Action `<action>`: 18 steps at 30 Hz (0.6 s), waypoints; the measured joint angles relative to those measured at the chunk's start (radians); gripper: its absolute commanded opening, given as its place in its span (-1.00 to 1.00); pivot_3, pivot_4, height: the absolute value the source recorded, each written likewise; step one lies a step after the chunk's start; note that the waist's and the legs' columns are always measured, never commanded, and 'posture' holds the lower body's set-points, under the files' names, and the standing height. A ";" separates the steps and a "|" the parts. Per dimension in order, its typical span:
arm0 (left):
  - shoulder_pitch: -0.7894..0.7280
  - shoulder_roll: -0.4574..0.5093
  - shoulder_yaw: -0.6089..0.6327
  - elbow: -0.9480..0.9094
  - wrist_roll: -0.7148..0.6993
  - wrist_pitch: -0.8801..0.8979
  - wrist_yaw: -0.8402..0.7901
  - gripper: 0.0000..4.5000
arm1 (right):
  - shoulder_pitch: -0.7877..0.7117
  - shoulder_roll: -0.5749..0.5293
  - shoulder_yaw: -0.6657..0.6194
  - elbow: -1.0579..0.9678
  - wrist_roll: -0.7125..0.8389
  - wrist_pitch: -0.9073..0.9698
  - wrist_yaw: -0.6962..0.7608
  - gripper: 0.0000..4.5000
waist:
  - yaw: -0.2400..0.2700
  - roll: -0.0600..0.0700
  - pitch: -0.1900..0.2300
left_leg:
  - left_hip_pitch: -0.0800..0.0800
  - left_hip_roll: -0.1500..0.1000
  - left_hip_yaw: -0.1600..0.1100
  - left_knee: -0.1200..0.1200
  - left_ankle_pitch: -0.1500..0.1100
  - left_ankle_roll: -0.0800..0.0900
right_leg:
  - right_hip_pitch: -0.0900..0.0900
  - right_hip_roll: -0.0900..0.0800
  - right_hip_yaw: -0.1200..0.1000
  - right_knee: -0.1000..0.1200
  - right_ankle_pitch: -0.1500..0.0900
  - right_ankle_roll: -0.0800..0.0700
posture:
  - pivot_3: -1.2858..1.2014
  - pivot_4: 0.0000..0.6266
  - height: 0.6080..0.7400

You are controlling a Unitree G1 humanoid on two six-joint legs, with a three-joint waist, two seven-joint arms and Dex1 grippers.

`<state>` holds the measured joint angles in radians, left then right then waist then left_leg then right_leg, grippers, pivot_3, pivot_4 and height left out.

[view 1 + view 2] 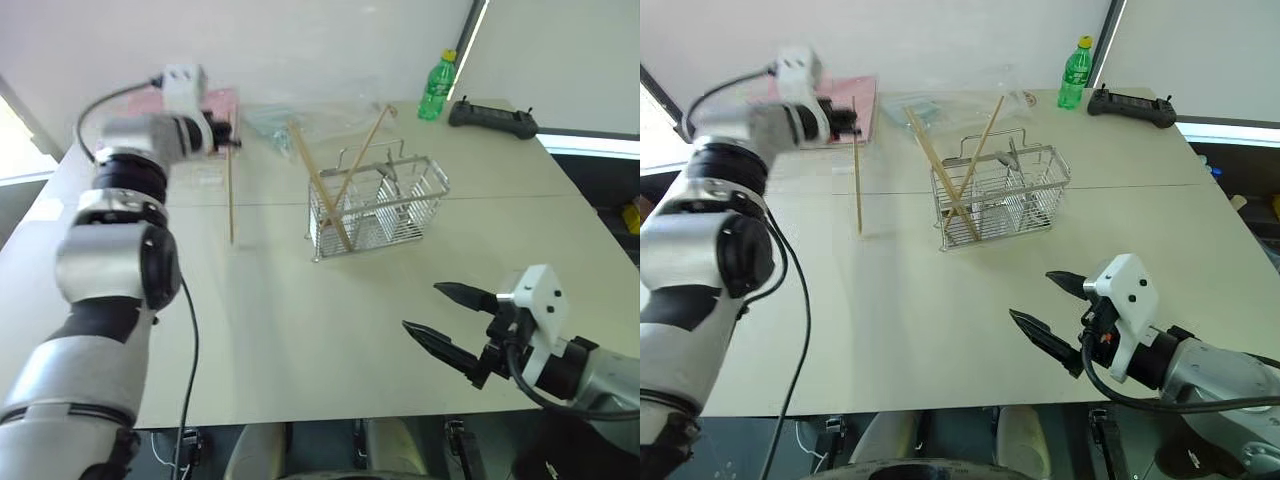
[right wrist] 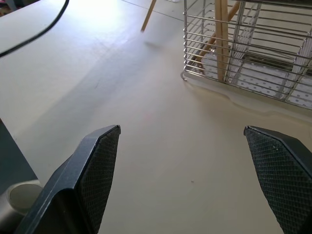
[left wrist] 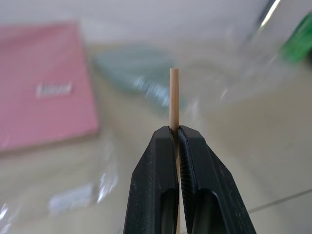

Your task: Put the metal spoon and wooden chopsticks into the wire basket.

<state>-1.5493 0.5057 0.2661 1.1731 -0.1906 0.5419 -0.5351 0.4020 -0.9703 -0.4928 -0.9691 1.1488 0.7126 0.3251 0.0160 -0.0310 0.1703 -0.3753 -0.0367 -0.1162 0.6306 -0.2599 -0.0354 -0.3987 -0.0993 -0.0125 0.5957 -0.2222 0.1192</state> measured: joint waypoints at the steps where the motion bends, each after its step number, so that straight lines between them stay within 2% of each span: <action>1: -0.039 0.008 0.024 -0.016 -0.028 -0.012 -0.031 -0.96 | 0.000 -0.002 -0.004 0.001 0.004 0.002 0.003 0.86 | 0.000 -0.001 0.000 | 0.000 0.000 0.000 0.000 0.000 0.000 | 0.000 0.000 0.000 -0.001 0.000 0.000 | 0.03 -0.52 0.72; 5: -0.221 0.001 0.099 -0.098 -0.135 -0.087 -0.144 -0.96 | -0.009 -0.004 -0.009 0.010 0.012 0.010 0.014 0.86 | -0.002 0.001 -0.001 | 0.001 -0.003 0.002 -0.001 0.000 0.000 | 0.002 -0.005 0.000 -0.002 0.000 0.000 | 0.03 -0.52 0.72; 8: -0.251 -0.049 0.103 -0.132 -0.168 -0.102 -0.175 -0.96 | -0.027 -0.005 -0.009 0.015 0.013 0.017 0.013 0.86 | 0.000 0.004 -0.002 | 0.003 -0.003 0.002 0.000 0.000 0.000 | 0.004 -0.005 0.000 -0.001 -0.003 0.005 | 0.03 -0.52 0.72; 13: -0.098 -0.189 0.003 -0.225 -0.166 -0.085 -0.252 -0.96 | -0.037 -0.004 -0.009 0.013 0.013 0.024 -0.005 0.86 | -0.003 0.004 -0.002 | 0.003 -0.001 0.002 0.002 0.000 -0.001 | 0.005 -0.003 0.000 0.000 0.000 0.000 | 0.03 -0.52 0.72; 18: 0.031 -0.247 -0.077 -0.357 -0.168 0.001 -0.270 -0.96 | -0.025 -0.001 -0.017 0.011 0.015 0.025 -0.021 0.86 | -0.013 0.004 -0.001 | 0.002 -0.001 0.003 -0.001 0.000 0.000 | 0.000 -0.002 0.001 0.001 0.002 -0.002 | 0.03 -0.52 0.72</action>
<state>-1.5179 0.2588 0.1896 0.8166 -0.3588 0.5429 -0.8049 0.3770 -0.9716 -0.5095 -0.9585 1.1635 0.7380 0.3039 0.0034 -0.0270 0.1689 -0.3738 -0.0376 -0.1130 0.6295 -0.2595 -0.0356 -0.3989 -0.1015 -0.0112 0.5965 -0.2204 0.1169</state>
